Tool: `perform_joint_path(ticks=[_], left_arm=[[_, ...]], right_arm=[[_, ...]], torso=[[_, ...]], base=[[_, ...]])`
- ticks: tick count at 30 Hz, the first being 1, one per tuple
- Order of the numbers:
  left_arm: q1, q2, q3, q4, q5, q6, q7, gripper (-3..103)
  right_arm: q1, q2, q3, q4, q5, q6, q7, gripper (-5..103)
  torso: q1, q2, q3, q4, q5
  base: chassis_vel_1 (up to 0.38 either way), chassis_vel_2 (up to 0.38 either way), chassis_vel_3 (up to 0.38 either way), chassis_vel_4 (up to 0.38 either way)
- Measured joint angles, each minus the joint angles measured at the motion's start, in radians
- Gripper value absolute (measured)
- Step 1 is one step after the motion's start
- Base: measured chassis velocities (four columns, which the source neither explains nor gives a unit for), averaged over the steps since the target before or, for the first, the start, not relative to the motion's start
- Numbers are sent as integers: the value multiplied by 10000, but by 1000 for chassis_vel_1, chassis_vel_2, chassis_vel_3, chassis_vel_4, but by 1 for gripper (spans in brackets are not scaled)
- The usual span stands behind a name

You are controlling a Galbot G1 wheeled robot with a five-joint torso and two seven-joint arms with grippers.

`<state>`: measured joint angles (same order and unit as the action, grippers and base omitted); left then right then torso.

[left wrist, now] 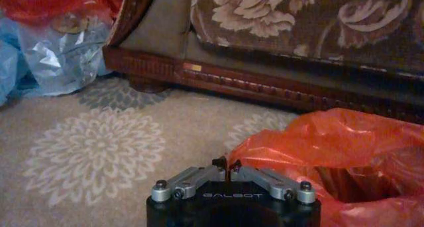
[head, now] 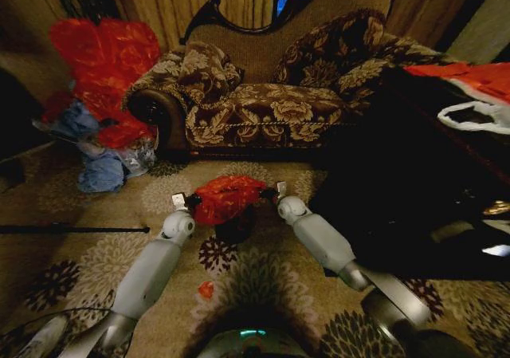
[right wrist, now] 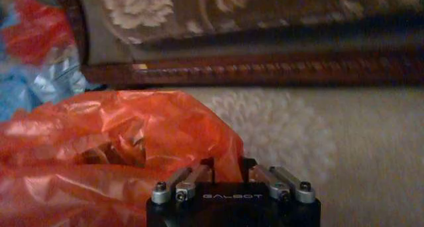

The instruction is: Place a garbage bag over the trash bin.

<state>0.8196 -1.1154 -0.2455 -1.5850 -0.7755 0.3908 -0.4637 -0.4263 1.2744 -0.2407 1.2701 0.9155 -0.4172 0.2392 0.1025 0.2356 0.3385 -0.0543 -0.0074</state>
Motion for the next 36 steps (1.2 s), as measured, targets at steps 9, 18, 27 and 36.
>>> perform_joint_path(ticks=[9, 18, 27, 36], left_arm=[[105, -22, 60, -129, 5, -11, -31, 0], [194, -107, 130, -73, 27, -62, -36, 0], [117, -137, 180, 9, 29, -74, -59, 0], [83, -239, 200, 125, 60, -122, -63, 0]], right_arm=[[-1078, -442, 936, 2270, 4074, -793, 2787, 52], [-2335, -703, 1754, 3674, 5369, -377, 3073, 90], [-3030, -37, 1937, 3531, 5003, 112, 2502, 100], [-2863, 572, 1705, 3340, 4846, 491, 2203, 94]], torso=[[0, 0, 0, 0, 1], [0, 0, 0, -2, 0], [0, 1, 0, -1, -1], [0, 0, 1, 0, -1]], base=[[0, 0, 0, 0], [0, 0, 0, 0], [0, 0, 0, 0], [0, 0, 0, 0]])
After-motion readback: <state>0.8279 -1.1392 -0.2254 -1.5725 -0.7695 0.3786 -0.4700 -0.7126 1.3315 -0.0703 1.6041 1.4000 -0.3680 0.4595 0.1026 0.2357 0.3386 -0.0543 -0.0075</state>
